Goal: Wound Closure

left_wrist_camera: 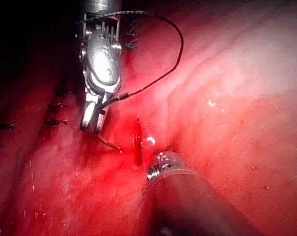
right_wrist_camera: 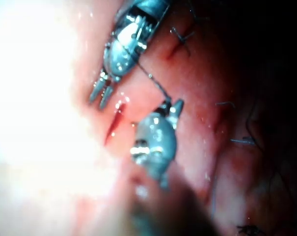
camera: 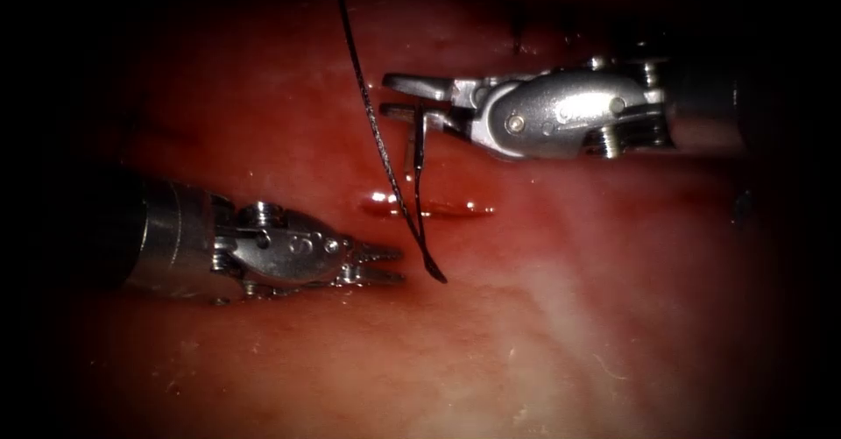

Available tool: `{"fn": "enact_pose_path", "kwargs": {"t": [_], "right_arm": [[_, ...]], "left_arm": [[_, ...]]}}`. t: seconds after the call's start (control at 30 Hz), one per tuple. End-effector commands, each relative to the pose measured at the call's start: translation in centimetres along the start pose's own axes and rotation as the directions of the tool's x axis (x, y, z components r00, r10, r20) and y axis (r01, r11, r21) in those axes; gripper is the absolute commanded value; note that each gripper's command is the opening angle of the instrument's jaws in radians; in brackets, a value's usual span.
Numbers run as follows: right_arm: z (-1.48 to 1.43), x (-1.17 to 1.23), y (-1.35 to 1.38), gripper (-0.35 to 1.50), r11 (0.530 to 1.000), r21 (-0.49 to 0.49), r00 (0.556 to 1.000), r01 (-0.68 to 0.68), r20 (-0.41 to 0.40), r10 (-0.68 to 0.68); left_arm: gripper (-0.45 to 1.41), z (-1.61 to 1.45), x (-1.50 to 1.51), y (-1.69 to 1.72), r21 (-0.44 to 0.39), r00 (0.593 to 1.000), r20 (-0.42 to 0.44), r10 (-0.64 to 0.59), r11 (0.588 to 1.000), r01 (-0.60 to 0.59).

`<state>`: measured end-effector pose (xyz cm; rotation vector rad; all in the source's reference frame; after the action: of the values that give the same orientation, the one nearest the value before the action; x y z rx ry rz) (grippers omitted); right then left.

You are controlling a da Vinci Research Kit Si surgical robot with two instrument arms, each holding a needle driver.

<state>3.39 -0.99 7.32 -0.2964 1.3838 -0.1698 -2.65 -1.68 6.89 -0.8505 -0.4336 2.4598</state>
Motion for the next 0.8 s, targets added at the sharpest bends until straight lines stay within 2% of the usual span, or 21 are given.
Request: {"fn": "enact_pose_path", "kwargs": {"t": [0.03, 0.6, 0.8], "right_arm": [[0.08, -0.05, -0.02, -0.35, 1.0, -0.004, 1.0, 0.009, -0.004, -0.009], [0.18, 0.01, -0.07, -0.35, 0.994, -0.032, 0.994, 0.104, -0.023, -0.105], [0.19, -0.05, -0.13, -0.35, 0.992, -0.013, 0.992, 0.125, -0.013, -0.125]], "left_arm": [[-0.03, 0.08, 0.01, 0.01, -0.001, 1.0, -0.002, 0.0, 1.0, 0.0], [-0.06, 0.07, -0.01, 0.0, -0.015, 1.0, -0.002, 0.002, 1.0, -0.002], [-0.06, 0.05, -0.01, -0.01, -0.018, 1.0, -0.002, 0.003, 1.0, -0.003]]}}
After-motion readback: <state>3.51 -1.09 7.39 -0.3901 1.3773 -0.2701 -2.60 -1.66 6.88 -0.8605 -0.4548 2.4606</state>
